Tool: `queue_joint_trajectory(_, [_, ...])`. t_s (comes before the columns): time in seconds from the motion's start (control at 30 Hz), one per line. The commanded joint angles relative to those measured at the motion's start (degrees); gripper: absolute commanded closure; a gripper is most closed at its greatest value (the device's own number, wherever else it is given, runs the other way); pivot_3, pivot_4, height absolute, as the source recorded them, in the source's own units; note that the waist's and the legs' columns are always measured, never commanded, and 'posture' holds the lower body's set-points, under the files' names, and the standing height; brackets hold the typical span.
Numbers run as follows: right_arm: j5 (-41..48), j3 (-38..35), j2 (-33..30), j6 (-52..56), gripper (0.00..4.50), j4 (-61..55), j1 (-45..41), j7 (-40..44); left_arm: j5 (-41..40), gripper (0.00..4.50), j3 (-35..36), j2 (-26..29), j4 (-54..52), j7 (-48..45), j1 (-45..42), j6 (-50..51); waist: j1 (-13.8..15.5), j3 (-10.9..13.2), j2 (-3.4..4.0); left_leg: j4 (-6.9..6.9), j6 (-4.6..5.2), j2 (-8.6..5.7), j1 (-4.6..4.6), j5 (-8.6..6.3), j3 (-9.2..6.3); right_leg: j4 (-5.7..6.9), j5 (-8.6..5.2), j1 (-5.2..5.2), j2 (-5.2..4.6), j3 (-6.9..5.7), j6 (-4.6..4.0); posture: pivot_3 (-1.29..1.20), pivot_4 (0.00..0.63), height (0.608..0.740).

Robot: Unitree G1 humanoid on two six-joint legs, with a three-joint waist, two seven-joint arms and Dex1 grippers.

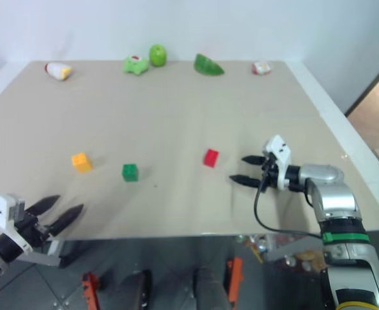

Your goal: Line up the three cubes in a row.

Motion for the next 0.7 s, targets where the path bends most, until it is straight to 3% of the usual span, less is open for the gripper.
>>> queue_joint_trajectory(0.03, [0.0, -1.0, -0.2, -0.7, 0.24, -1.6, -0.6, -0.2, 1.8, 0.03, -0.3, 0.6, -0.1, -1.5, -0.3, -1.6, 0.0, 0.0, 0.00, 0.00, 0.00, 0.00, 0.00, 0.00, 0.00, 0.00, 0.00, 0.00, 0.00, 0.00, 0.00, 0.00, 0.150, 0.733])
queue_joint_trajectory(0.3, [-2.9, 0.9, 2.8, -3.7, 0.24, 4.4, -5.0, -1.0, 8.6, 0.03, -7.7, 3.7, -1.2, -9.2, -4.8, -6.8, 0.0, 0.0, 0.00, 0.07, 0.00, 0.00, 0.01, 0.01, 0.03, 0.01, 0.02, 0.02, 0.02, 0.04, 0.03, 0.00, 0.150, 0.733])
queue_joint_trajectory(0.7, [-7.4, 5.2, 7.9, -10.2, 0.24, 16.7, -13.8, 3.1, 9.4, 0.03, -14.9, 4.3, -3.7, -11.6, -13.9, -5.5, -0.1, 0.0, 0.00, 0.05, 0.01, 0.00, 0.03, 0.01, 0.04, 0.13, 0.17, 0.03, 0.07, 0.09, 0.19, 0.00, 0.150, 0.733])
